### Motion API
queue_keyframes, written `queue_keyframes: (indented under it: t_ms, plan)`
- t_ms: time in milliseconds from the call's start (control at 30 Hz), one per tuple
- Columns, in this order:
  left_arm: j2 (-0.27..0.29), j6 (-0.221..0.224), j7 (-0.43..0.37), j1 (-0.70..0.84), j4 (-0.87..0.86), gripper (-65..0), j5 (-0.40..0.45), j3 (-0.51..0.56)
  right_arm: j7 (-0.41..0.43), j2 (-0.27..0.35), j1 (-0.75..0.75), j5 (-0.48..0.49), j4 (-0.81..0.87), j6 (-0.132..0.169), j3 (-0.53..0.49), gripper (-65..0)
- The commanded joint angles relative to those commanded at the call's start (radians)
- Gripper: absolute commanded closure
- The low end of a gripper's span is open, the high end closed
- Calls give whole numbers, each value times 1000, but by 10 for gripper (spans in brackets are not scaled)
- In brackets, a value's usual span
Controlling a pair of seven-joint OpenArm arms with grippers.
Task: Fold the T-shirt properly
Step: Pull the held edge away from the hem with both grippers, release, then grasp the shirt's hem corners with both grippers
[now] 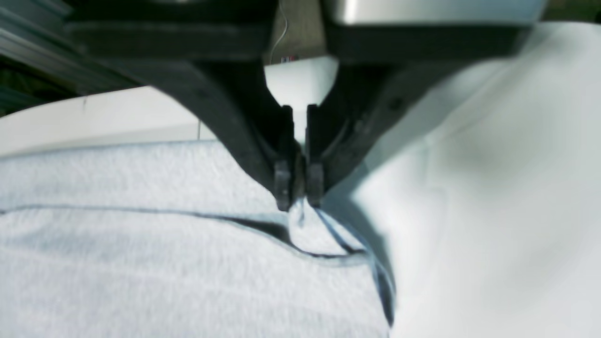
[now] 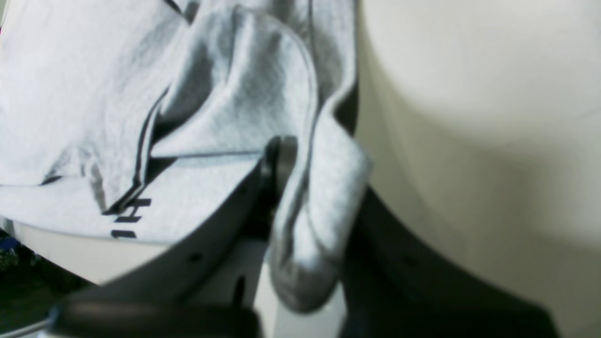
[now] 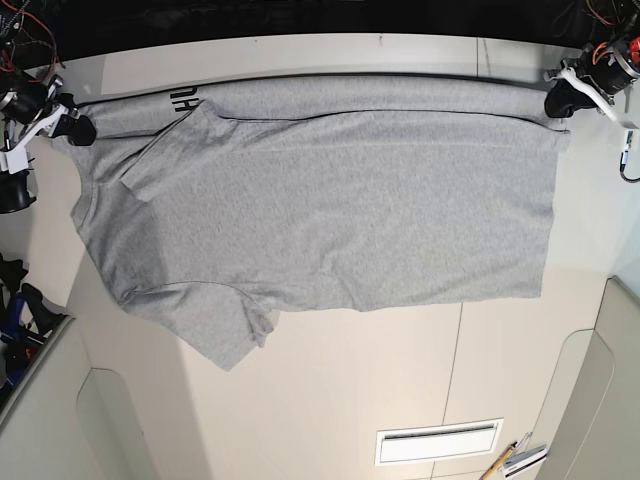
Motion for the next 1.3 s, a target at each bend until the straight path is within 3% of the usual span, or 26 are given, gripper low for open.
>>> queue_keyframes:
  t_ms: [233,567,600,633,733,833,900,1100,1300]
  plan:
    - [0,0,87,3,0,0,-60,0,-3,0,-73,13,57,0,0,0]
    - [0,0,85,14,0,0,-59,0,1,0,-85,2,87,-1,1,0]
    - [0,0,85,14,0,0,-59,0,2,0,-84,2,87,-1,1,-15]
    - [0,0,85,14,0,0,-59,0,7,0,-83,0,87,-1,1,-81]
    - [0,0,86,14,0,-128,-58,0,46,0,-82,-41,87,-1,5,-238]
    - [0,0,88,14,0,-262,-58,0,51,-1,-79,-42,90,-1,37,-257]
    - [-3,0,93,14,0,-315,-55,-1,50,0,-79,-38,103,-4,82,-257]
    - [-66,0,74,13,0,-319,-70,-105,70,3,-79,-16,202,-3,241,-257]
    - [-115,0,29,8,0,-319,-111,-196,125,13,24,-61,220,-4,248,-257]
